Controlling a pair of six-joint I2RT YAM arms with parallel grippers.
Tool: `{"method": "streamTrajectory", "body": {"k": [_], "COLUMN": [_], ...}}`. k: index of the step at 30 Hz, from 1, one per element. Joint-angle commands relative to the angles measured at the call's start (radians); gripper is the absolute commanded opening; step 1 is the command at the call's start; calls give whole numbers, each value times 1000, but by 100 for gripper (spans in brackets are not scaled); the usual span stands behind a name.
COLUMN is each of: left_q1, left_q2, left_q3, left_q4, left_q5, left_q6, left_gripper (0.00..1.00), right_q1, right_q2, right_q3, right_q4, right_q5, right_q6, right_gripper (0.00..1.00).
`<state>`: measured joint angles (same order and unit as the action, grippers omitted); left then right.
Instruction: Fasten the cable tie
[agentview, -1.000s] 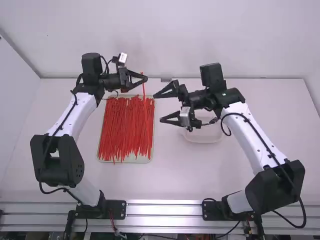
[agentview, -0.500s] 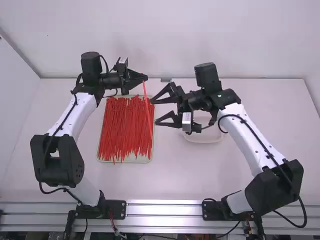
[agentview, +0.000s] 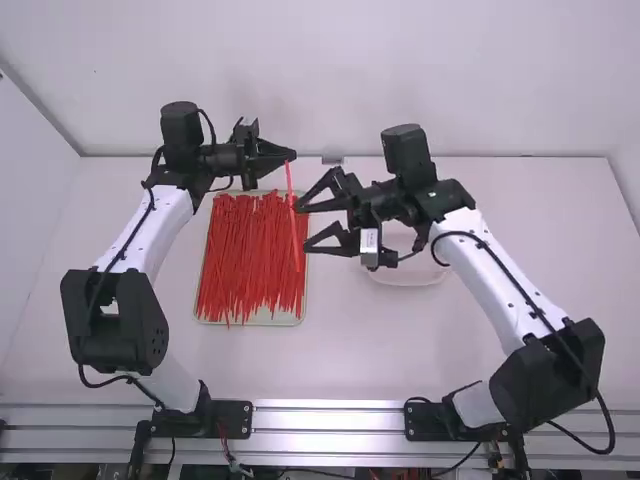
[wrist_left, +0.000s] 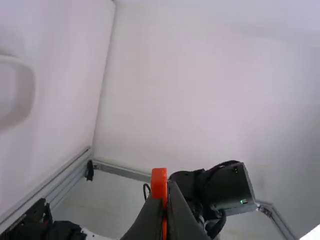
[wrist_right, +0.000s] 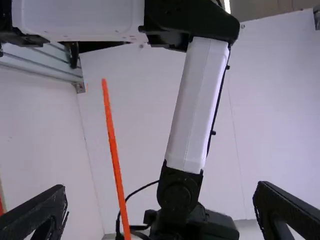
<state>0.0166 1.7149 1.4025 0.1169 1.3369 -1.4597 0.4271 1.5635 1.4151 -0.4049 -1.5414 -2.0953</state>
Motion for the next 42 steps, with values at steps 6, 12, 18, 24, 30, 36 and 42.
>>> {"method": "streamTrajectory", "body": {"k": [6,12,18,24,30,36,42], "left_q1": [12,8,8,8,8,9,2], "left_q2": [-2,-2,-2,-2,-2,-2,-2], "left_q3": [6,6,6,6,6,6,6], "left_q4": [13,-7,-7,-7,-7,-8,-8], "left_q5": [32,-3,-17,-16,-10,-10,-10], "left_q6": [-17,-16,-17,-9,-10,-9,2], "left_gripper": [2,2,2,2,2,2,2], "right_q1": [32,31,31,32,32,32,32], "right_q2": [4,4,4,4,4,4,4], "right_q3": [-8,-8,-8,-8,-8,-8,-8], "right_q4": [32,35,35,34,31,31,32], "right_q5": [-17,-18,-10,-11,-14,-6,-6], "right_q6": [2,3,3,4,4,4,3], "right_gripper": [85,64,52,42,32,30,28]}}
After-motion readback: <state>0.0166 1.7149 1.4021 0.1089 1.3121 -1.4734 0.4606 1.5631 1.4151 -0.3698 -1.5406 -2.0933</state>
